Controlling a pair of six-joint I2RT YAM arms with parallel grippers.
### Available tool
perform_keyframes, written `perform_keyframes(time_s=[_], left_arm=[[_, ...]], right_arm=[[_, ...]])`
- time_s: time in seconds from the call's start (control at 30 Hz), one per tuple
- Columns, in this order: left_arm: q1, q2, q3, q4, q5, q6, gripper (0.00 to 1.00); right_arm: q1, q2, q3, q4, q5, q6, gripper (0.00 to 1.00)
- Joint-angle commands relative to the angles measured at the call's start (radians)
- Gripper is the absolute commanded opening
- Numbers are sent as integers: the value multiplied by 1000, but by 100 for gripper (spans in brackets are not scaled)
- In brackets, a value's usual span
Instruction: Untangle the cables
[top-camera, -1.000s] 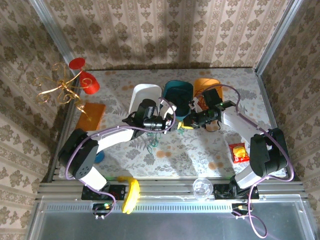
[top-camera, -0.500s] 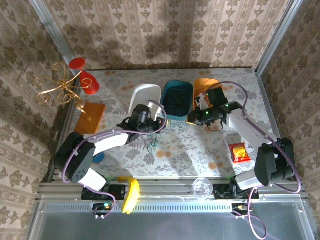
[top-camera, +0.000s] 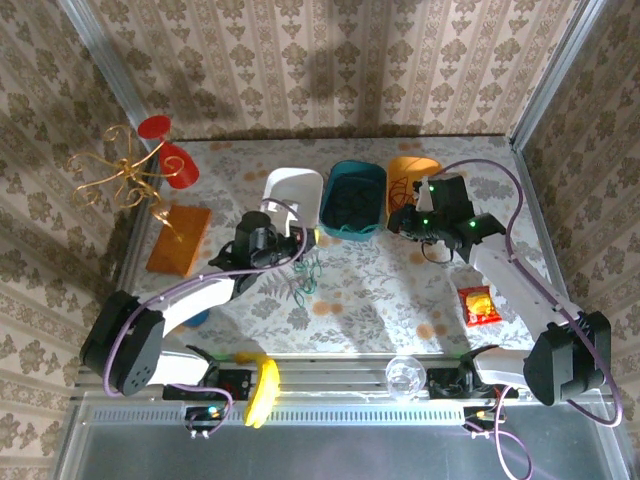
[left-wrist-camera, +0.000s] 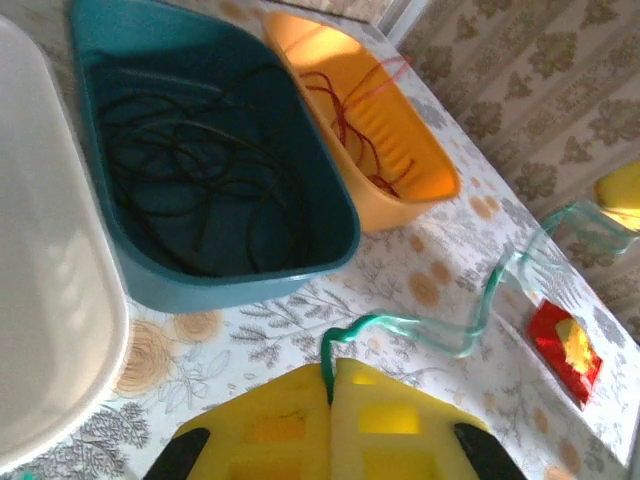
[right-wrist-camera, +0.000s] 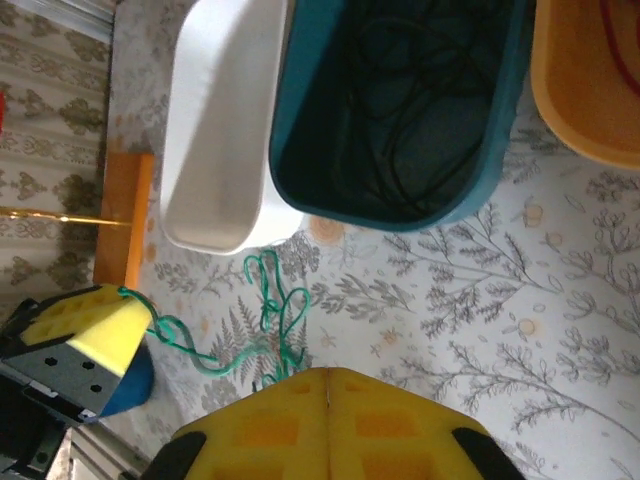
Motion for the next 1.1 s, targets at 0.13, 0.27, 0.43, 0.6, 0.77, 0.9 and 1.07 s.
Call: perform_keyframes(time_s=[0.13,0.27,0.43,0.6,0.77,0.9,1.07], left_arm=[[174,-10,-12,104,-197,-232,0],[242,61,23,168,-296,-303,0],[264,230,136,121,-318,-348,0],[248,327,182,110,-359,-384,4],[187,289,241,79,-430,-262,64],[113,206,281,14,-508,-101,80],[39,73,214,-102,-635,-13,86]], right_arm=[[102,29,73,45,166,-13,51],[106,6,46,61,220,4,52],[106,-3,43,21,213,-19,52],[106,-40,24,-9,217,-46,52],[143,-41,24,-37,194,-96,52],[234,-12,28,-34,202,-140,52],[397,165,120,-67,191,-238,52]])
